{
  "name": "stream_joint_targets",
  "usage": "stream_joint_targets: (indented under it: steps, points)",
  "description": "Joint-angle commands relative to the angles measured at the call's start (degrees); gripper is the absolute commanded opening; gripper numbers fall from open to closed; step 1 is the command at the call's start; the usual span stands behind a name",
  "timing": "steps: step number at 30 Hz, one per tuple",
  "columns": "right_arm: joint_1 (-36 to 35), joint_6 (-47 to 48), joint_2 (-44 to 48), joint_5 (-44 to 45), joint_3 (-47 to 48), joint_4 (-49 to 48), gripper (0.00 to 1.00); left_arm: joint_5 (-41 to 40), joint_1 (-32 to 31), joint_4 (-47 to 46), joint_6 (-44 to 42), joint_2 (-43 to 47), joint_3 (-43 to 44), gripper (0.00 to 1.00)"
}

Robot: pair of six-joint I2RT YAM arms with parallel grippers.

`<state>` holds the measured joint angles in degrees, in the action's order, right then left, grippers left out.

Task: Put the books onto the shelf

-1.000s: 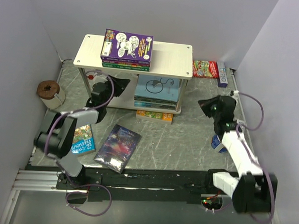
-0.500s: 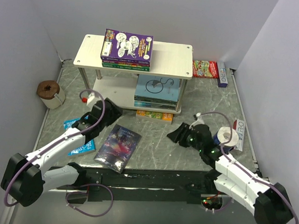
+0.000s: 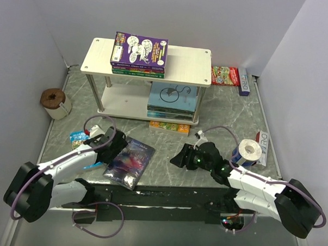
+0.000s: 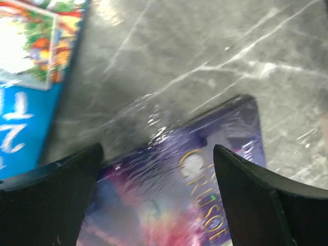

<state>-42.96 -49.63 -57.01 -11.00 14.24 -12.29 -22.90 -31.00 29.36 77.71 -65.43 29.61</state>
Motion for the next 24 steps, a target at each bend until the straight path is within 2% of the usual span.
stream_joint_targets:
  steps: [1, 8, 17, 20, 24]
  points:
    - [-1.2, -0.1, 2.6, 2.3, 1.2, -1.0, 0.66, 9.5, -0.6, -9.5, -0.8, -5.1, -4.7, 0.94]
    - [-1.3, 0.3, 7.8, 5.6, -1.8, 5.1, 0.68, 19.7, -12.2, -19.6, -0.9, -1.5, -12.6, 0.86]
    - [-2.9, -1.6, 10.3, 3.0, -3.7, 11.7, 0.68, 22.1, -25.4, -17.4, -0.2, 6.6, -14.7, 0.73]
    - [-4.2, -3.3, 13.6, 2.7, -4.0, 17.6, 0.69, 21.2, -29.9, -14.4, 2.0, 10.0, -15.5, 0.75]
    - [-5.9, -4.9, 17.7, 0.5, -4.5, 23.0, 0.7, 22.0, -33.1, -13.5, 3.5, 14.4, -17.7, 0.83]
